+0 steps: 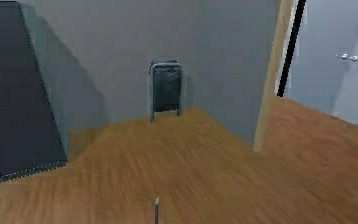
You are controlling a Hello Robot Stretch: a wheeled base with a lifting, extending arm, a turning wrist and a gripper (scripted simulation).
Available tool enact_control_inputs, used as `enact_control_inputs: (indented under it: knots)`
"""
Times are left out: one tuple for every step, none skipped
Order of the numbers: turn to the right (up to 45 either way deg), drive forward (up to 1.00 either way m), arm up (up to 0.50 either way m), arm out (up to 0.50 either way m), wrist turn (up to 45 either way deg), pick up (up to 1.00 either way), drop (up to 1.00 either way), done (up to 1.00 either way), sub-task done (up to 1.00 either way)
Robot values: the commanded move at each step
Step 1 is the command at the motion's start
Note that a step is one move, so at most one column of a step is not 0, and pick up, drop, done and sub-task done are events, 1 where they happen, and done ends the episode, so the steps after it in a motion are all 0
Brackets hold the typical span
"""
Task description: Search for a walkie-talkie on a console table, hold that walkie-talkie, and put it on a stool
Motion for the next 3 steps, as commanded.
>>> enact_control_inputs:
  knots:
    - [-24.0,0.0,0.0,0.0,0.0,0.0,0.0,0.0,0.0]
    - [0.0,0.1,0.0,0.0,0.0,0.0,0.0,0.0,0.0]
    - [-45.0,0.0,0.0,0.0,0.0,0.0,0.0,0.0,0.0]
